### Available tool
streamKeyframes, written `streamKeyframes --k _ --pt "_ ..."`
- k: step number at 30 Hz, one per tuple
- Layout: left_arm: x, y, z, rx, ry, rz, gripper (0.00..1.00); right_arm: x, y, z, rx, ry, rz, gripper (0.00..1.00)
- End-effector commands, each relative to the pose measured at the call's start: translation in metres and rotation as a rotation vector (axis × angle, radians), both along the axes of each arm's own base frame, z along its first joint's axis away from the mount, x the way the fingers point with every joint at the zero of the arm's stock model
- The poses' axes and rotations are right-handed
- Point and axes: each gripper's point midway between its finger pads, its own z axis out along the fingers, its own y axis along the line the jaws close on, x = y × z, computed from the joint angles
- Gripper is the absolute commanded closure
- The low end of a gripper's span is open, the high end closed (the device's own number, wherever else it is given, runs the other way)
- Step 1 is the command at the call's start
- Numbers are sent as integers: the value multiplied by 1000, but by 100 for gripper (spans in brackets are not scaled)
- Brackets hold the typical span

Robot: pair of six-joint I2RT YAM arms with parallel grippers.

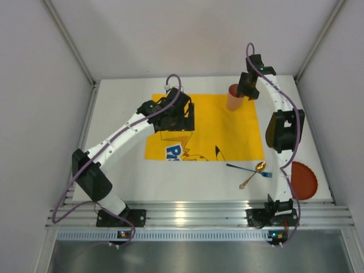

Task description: Set the dinner table for one person

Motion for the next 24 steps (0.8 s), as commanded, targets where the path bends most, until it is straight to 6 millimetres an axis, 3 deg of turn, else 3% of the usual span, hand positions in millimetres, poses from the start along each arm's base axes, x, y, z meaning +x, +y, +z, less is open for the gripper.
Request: streamKeyframes --k 1,3,4,6,7,9,10,12,13,14,15,16,17,18,19,21,24 --pt "7 -1 5 0 2 -21 3 6 0 7 -8 -36 6 40" --pt "10 -9 1 4 8 -65 3 7 0 20 -6 -63 12 27" --pt "10 -18 -2 -19 26 -103 2 7 0 37 -2 -96 19 23" --pt "10 -33 -3 -30 31 -177 2 4 2 58 13 -128 27 0" --pt "13 -42 -11 -28 43 -204 2 1 1 82 28 -172 28 0" --pt "7 -64 -13 -34 43 -298 2 -9 -6 105 35 -202 13 0" --pt "4 -75 -24 -27 65 -340 2 -21 -11 128 42 -238 4 0" --pt "-13 -107 -28 -42 70 -485 2 -35 -31 147 34 -268 -44 0" --pt "-19 -116 -32 -36 70 -531 2 -55 -42 156 29 -278 -68 0" --pt "-26 -128 -47 -18 94 -581 2 -66 -63 159 15 -279 -119 0" --pt "-43 -148 -47 -16 85 -684 2 -80 -82 159 -24 -270 -180 0" --pt "-50 -158 -53 -3 86 -735 2 -106 -90 155 -40 -252 -227 0" --pt "-58 -167 -58 5 89 -784 2 -123 -121 151 -59 -238 -313 0" --pt "-71 -182 -69 30 88 -867 2 -136 -129 148 -62 -238 -340 0" --pt "-78 -190 -74 36 89 -908 2 -162 -131 140 -44 -223 -368 0" --pt "-92 -208 -82 49 75 -995 2 -184 -128 130 -17 -211 -376 0" --pt "-97 -228 -86 24 40 -1049 2 -216 -105 112 71 -178 -321 0"
